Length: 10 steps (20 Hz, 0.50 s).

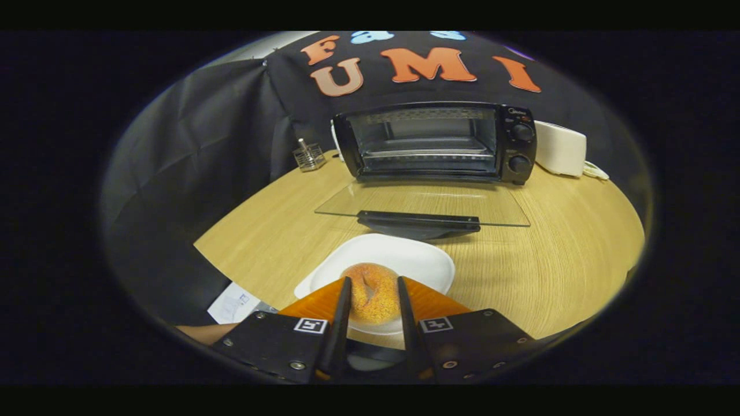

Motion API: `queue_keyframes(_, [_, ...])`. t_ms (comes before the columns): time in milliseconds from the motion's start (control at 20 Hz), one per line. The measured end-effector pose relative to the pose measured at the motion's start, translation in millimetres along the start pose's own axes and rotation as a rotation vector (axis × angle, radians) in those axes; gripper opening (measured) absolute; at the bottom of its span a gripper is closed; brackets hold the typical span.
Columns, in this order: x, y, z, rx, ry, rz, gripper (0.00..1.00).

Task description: Open the toaster oven, put the food inside, and close the toaster oven door.

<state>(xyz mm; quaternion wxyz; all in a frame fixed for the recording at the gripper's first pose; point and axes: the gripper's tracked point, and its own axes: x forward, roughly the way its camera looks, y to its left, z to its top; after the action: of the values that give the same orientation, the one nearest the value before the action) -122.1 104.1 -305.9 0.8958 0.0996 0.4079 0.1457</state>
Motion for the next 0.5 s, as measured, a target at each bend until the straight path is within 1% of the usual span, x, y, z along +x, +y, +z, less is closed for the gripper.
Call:
queue_keyframes(100, [0,2,20,0.058,-0.047,0.025,0.43])
queue_keyframes(250, [4,11,52,0.189,-0.121,0.087,0.43])
queue_keyframes(500, [19,7,106,0.396,-0.222,0.153,0.43])
